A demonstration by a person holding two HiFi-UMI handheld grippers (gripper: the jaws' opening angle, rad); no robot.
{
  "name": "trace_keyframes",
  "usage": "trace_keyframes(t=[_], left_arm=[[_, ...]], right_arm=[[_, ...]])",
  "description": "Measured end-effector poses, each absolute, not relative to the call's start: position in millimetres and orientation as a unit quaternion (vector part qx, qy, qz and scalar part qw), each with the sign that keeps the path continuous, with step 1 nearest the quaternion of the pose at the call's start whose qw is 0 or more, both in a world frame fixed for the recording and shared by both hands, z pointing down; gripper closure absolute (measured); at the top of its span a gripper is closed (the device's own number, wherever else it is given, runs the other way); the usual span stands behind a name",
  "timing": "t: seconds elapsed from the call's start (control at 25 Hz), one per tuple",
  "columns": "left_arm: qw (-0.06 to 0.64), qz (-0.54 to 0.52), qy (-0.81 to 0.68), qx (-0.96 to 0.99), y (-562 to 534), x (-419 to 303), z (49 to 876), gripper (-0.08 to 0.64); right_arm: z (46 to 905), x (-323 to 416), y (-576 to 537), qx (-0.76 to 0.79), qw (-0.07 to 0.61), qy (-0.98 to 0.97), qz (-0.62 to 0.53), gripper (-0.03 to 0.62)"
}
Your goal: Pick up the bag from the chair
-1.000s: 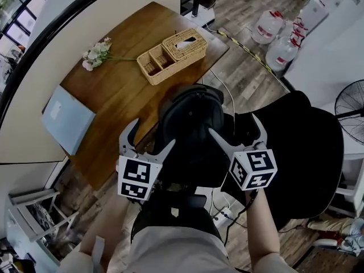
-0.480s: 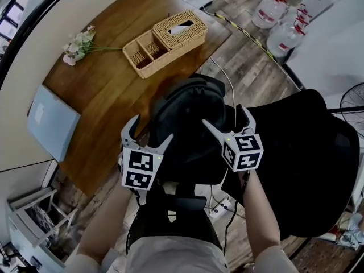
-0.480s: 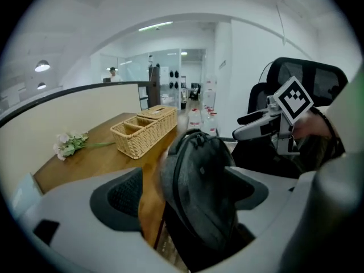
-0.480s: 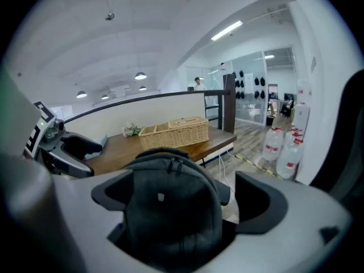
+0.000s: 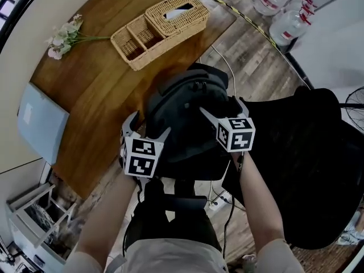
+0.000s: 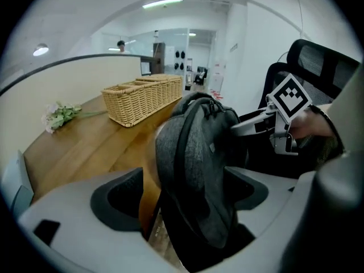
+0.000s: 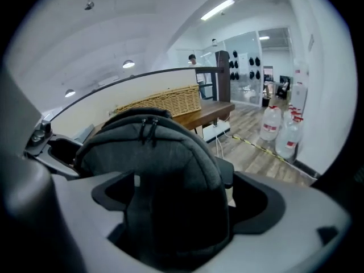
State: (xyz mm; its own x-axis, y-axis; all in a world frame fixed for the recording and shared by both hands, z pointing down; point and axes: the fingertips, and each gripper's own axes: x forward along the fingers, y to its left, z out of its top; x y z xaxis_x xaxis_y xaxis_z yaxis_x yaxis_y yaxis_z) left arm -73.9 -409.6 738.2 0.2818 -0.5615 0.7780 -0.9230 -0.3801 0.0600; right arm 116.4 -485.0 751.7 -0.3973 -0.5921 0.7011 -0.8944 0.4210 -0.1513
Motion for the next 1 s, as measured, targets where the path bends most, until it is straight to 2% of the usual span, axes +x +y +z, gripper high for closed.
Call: trace_keyframes(t=[0.2,0.24,0.28,0.32,0.44,0.64,0.84,1.0], left_arm=[[0.285,0.360,-0.511,0.727,-412,-75,758,0.137],[0.284,0.361,-0.521,0.719,-415,-77,758,0.172],[0.282,0.360,-0.530,0.714,-417,-78,757,0.251],[0.282,0.357,-0.536,0.712,-419,-79,755,0.312],[0.283,0.349,-0.535,0.715,-419,-79,754,0.325],[0.295,0.331,-0.516,0.733,-405,-70,746,0.394],[0.278,0.305,-0.514,0.752,-386,-57,723,0.420],[0.258,0.286,-0.501,0.775,-366,-49,690,0.430]], right_arm=[[776,112,-488,0.451,0.322,-0.795,0.249,0.040],[779,111,-489,0.450,0.327,-0.794,0.247,0.051],[781,111,-491,0.453,0.331,-0.791,0.244,0.071],[782,113,-493,0.458,0.334,-0.788,0.241,0.132],[780,114,-492,0.466,0.341,-0.781,0.239,0.192],[765,120,-471,0.486,0.331,-0.773,0.237,0.287],[740,134,-438,0.517,0.297,-0.765,0.242,0.361],[701,146,-401,0.541,0.262,-0.763,0.238,0.388]])
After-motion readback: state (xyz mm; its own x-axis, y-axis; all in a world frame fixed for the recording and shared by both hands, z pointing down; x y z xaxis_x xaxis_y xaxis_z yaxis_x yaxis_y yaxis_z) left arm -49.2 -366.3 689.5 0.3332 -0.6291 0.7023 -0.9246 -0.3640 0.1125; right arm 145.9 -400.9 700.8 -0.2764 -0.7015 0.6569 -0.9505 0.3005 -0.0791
